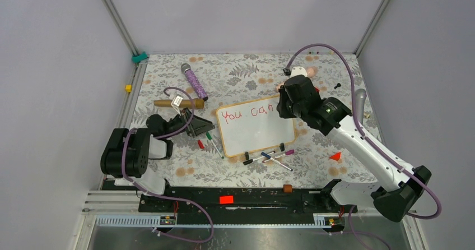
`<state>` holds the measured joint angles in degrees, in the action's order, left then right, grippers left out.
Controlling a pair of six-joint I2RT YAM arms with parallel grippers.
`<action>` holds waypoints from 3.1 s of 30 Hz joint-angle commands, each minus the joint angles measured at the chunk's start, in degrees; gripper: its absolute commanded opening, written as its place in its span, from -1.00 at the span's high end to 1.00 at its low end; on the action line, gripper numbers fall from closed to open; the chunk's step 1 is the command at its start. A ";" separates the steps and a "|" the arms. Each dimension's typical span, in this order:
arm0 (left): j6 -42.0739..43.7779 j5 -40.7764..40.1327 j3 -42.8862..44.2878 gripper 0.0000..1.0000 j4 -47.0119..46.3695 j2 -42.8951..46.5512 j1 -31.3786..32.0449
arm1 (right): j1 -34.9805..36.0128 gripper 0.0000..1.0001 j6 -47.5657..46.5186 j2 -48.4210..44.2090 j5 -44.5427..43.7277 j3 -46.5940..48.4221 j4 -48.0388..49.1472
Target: Write a sentence on the whiteboard
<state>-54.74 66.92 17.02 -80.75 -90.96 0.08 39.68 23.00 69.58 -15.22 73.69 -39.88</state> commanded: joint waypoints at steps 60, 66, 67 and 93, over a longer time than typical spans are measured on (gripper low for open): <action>12.72 6.12 1.26 -0.20 -3.75 -7.94 1.34 | -0.41 1.00 -8.57 -4.45 2.63 -0.31 4.38; 13.98 7.60 1.66 -0.19 -3.80 -9.07 3.01 | -0.31 1.00 -4.21 -4.95 2.84 -3.04 7.16; 13.97 7.66 1.90 -0.18 -3.80 -9.49 3.08 | -0.34 1.00 -3.46 -4.93 3.02 -3.49 7.86; 13.16 10.03 3.85 -0.28 -3.80 -12.09 3.91 | -0.38 1.00 -2.22 -5.86 1.22 -6.04 10.18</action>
<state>-43.33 74.72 19.90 -80.68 -103.24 3.51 39.62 19.75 64.99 -12.71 68.01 -31.81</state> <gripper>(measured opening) 0.634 0.168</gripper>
